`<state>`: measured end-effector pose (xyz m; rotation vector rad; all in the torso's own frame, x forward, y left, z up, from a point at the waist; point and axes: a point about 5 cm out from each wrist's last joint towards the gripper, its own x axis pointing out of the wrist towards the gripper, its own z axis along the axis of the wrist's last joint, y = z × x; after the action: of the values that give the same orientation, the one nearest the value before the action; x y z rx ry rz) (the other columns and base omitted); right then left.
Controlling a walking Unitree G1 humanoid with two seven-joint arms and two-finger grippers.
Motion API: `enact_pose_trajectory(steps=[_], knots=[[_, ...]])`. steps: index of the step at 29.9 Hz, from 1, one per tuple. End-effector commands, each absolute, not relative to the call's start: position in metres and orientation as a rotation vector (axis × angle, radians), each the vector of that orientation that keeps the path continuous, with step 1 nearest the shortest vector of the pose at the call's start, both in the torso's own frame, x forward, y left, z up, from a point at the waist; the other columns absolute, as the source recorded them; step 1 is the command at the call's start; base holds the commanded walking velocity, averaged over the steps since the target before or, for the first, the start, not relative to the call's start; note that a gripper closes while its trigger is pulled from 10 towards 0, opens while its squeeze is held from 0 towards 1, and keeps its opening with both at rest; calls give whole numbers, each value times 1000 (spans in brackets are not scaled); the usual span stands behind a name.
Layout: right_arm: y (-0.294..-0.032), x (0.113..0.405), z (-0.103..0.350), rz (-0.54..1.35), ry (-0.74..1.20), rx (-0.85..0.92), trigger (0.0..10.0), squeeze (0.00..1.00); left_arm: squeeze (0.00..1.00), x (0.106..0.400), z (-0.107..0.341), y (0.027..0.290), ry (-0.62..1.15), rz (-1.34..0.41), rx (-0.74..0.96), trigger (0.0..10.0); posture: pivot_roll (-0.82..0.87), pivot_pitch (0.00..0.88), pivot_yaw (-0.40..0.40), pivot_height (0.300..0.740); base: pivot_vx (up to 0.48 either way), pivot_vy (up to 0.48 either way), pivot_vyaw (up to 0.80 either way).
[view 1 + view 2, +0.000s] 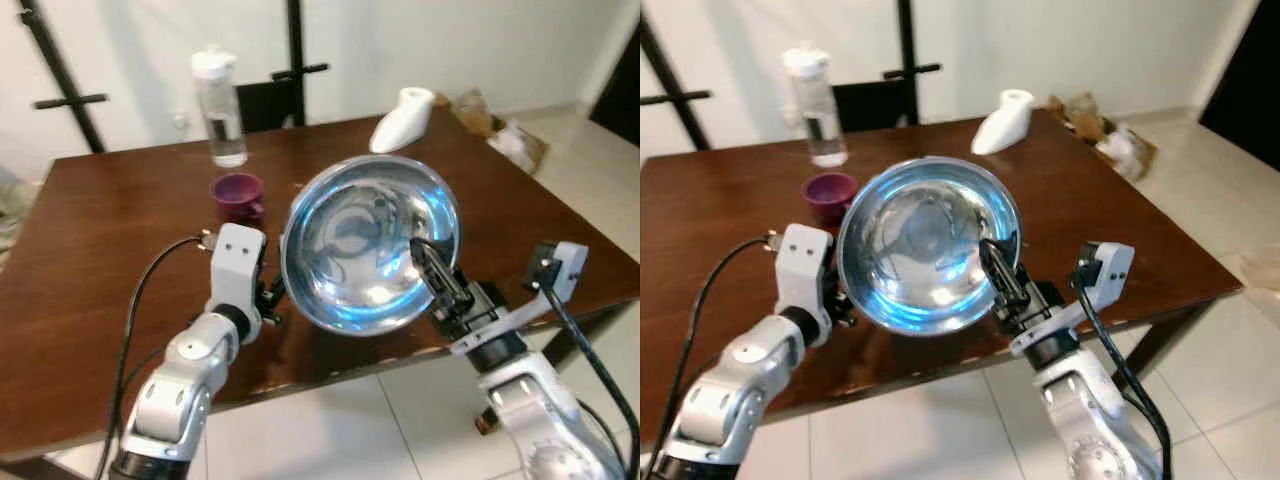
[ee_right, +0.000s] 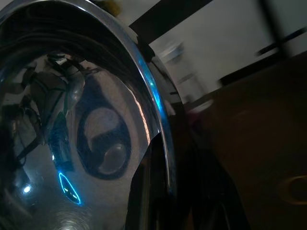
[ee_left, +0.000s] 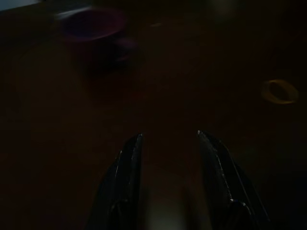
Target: Setting the table
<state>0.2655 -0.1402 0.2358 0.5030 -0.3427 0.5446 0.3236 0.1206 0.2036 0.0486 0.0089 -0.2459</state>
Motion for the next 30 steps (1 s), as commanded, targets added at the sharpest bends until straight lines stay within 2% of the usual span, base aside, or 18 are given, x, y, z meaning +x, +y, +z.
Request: enact_pose_trajectory(steps=[1,7,11,16,30], knots=[[-145,265,237,518,-357,508,10000,0,0,325,199,122,30,-230,65,10000,24,122,111,740,0,0,794],[-155,272,237,429,-365,500,10000,0,0,330,203,126,13,-200,87,10000,23,119,112,740,0,0,790],[-167,279,234,306,-357,488,10000,0,0,336,205,130,2,-162,107,10000,23,118,112,740,67,0,506],[-179,284,231,200,-354,476,10000,0,0,342,204,136,8,-121,133,10000,16,115,112,740,472,0,0],[-180,285,229,176,-352,444,10000,0,0,344,202,134,1,-128,132,10000,13,114,110,740,474,0,0]])
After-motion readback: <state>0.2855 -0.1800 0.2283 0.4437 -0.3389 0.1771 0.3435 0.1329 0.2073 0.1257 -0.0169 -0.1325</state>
